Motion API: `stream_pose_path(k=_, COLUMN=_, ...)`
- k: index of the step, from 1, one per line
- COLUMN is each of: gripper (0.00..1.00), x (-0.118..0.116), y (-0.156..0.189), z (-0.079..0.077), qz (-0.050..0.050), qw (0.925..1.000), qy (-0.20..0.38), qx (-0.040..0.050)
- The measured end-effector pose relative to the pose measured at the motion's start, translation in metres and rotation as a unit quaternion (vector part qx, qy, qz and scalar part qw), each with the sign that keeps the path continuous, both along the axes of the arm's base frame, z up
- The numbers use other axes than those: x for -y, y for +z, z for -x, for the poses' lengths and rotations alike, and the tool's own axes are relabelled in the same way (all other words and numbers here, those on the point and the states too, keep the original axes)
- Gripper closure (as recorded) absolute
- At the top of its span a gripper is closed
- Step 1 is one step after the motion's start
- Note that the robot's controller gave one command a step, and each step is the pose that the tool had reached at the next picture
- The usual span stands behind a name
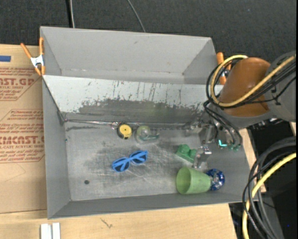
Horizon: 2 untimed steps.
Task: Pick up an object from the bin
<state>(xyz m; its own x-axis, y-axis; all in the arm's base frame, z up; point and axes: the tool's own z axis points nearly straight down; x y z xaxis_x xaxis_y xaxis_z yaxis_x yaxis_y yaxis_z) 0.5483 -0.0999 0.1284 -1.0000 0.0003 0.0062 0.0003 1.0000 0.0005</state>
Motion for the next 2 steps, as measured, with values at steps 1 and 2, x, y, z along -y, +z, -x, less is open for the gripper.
stream_pose_path(k=1, gripper=0.00, x=0.018, y=-0.053, z=0.043, qz=0.004, qw=0.9942, qy=0.106, qx=0.0160)
stream_pose_path(k=2, gripper=0.00, x=-0.008, y=-0.028, z=0.068, qz=0.000, qw=0.9823, qy=0.188, qx=0.0046)
